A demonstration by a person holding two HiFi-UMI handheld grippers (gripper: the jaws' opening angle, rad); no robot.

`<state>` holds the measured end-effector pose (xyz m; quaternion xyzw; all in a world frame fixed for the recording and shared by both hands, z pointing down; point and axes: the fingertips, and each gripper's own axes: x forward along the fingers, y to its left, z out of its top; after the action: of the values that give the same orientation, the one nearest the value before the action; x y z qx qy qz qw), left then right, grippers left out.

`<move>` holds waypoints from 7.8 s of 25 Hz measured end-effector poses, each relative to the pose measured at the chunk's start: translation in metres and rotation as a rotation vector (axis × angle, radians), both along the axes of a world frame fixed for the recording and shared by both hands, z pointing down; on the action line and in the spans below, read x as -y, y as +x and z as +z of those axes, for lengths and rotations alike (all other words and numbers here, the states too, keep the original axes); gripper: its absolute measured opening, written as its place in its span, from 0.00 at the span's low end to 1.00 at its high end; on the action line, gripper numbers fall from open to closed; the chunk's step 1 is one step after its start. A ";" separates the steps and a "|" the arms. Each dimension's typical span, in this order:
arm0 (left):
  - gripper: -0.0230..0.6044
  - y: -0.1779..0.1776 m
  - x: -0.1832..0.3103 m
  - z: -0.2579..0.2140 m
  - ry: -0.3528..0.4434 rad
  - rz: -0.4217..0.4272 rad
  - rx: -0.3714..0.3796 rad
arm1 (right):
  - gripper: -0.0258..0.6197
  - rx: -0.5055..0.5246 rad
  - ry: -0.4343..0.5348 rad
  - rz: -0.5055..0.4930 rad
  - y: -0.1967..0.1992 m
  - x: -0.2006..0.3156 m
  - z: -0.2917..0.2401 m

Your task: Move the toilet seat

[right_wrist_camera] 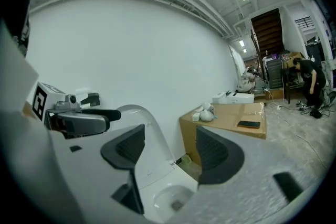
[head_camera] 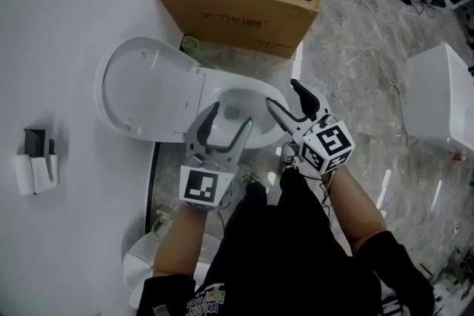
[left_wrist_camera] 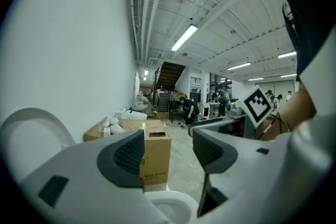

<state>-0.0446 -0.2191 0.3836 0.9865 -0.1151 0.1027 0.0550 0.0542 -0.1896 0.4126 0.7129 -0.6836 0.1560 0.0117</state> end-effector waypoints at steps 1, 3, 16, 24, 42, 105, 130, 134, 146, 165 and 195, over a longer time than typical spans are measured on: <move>0.46 0.003 -0.002 0.006 -0.003 0.007 0.003 | 0.52 0.001 -0.012 -0.001 0.001 -0.001 0.007; 0.46 0.011 -0.006 0.020 -0.012 0.017 0.019 | 0.52 0.010 -0.034 -0.003 0.006 -0.004 0.022; 0.46 0.065 -0.037 0.130 -0.057 0.024 0.141 | 0.52 0.125 -0.182 -0.039 0.047 -0.022 0.167; 0.46 0.071 -0.054 0.196 -0.102 0.019 0.193 | 0.52 0.167 -0.260 -0.020 0.059 -0.040 0.246; 0.46 0.063 -0.074 0.361 -0.186 0.047 0.314 | 0.53 0.268 -0.493 0.047 0.073 -0.066 0.461; 0.46 0.068 -0.125 0.320 -0.159 0.078 0.284 | 0.41 0.505 -0.277 -0.020 0.052 -0.024 0.287; 0.46 -0.010 -0.011 0.230 -0.151 -0.517 0.292 | 0.55 0.424 -0.291 -0.525 -0.030 0.056 0.160; 0.46 -0.024 0.004 0.215 -0.151 -0.595 0.293 | 0.58 0.333 -0.306 -0.639 -0.046 0.065 0.148; 0.51 -0.061 0.056 0.179 -0.129 -0.611 0.240 | 0.60 -0.085 -0.276 -0.822 -0.087 0.102 0.131; 0.50 -0.135 0.162 0.135 -0.043 -0.702 0.203 | 0.60 -0.045 -0.212 -0.732 -0.158 0.209 0.087; 0.44 -0.190 0.218 0.101 0.067 -0.672 0.185 | 0.60 -0.035 -0.214 -0.707 -0.235 0.323 0.086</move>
<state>-0.2350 -0.4369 0.4848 0.8812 -0.4413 0.1640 0.0426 -0.1811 -0.5126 0.4985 0.4300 -0.8673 0.2007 0.1508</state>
